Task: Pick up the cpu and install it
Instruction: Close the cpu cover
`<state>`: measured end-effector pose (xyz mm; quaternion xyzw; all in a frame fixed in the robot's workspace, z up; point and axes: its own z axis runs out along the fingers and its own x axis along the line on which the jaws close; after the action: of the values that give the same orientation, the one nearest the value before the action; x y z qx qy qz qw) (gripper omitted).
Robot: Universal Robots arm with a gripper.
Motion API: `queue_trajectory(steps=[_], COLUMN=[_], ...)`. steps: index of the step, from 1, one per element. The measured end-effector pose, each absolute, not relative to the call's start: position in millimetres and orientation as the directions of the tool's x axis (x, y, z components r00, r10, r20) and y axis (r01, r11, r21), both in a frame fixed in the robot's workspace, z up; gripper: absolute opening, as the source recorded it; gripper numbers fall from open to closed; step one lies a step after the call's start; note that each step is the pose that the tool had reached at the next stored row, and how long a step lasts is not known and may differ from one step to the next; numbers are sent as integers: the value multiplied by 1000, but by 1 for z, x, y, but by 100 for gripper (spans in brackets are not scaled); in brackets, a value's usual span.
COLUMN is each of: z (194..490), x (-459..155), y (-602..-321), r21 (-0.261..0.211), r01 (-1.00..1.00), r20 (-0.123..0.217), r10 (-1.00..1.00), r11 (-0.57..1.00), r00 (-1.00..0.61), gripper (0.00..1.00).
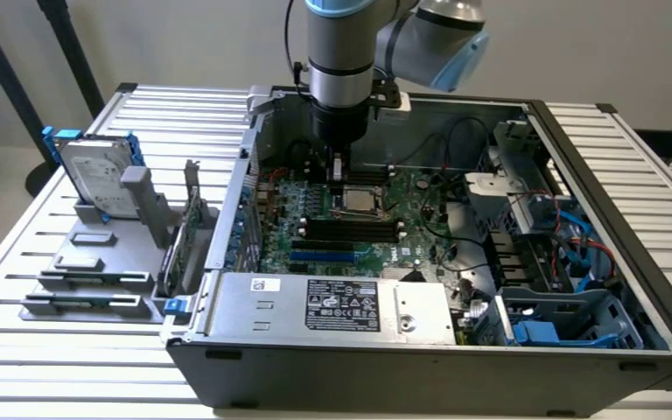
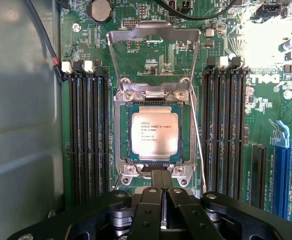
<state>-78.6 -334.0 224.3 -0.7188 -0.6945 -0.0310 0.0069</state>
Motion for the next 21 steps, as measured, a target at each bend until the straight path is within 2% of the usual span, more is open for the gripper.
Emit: queue_trajectory(steps=[11, 21], z=[230, 257], x=[-52, -6], y=[-335, -335], r21=[29, 18], r01=[999, 999], r20=[57, 69], r10=[998, 997], r11=[-35, -36], r00=[34, 34], gripper=[11, 11])
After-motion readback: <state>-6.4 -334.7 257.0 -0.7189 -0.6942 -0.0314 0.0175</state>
